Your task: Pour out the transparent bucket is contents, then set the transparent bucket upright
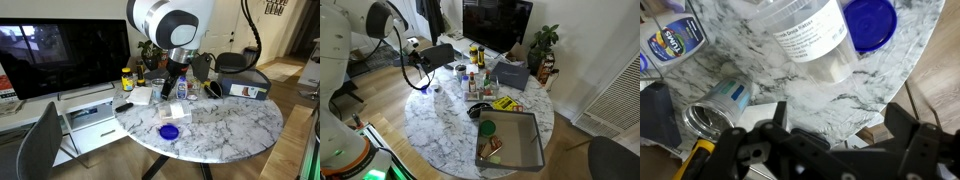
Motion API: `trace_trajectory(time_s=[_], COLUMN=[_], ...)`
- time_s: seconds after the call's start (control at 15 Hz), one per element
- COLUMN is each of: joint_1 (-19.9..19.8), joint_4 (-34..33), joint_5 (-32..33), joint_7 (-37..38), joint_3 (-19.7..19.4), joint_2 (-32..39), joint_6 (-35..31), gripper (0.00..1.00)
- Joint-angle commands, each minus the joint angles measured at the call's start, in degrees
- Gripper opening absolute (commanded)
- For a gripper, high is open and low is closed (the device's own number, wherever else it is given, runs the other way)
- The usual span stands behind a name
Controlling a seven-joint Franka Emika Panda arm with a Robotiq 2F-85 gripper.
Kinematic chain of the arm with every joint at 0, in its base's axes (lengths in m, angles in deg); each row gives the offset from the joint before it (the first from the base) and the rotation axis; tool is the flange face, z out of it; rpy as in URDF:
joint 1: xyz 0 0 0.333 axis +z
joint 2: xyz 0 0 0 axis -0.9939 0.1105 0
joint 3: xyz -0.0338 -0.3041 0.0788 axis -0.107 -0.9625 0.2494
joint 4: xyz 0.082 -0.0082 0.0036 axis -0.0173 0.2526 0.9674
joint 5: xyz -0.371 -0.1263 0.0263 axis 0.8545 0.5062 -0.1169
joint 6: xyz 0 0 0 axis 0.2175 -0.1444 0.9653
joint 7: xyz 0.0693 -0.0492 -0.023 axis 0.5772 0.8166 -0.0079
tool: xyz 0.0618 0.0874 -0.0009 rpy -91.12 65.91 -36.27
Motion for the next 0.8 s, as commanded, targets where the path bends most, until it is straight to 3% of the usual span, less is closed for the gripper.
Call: trace_trajectory(time_s=[0.0, 0.33, 0.47, 0.73], joint_1=[3.26, 5.76, 3.25, 2.71], joint_4=[-2.14, -6.31, -7.55, -11.21], joint_5=[-1.48, -0.05, 0.14, -0.71], joint_7=[-1.17, -8.69, -14.46, -23.01], joint_3=[-4.48, -8.31, -5.28, -4.63], joint_2=[0.60, 4.42, 7.02, 11.50], joint_6=[-0.18, 1.80, 3.80, 3.68], gripper=[1.00, 1.00, 1.00, 1.00])
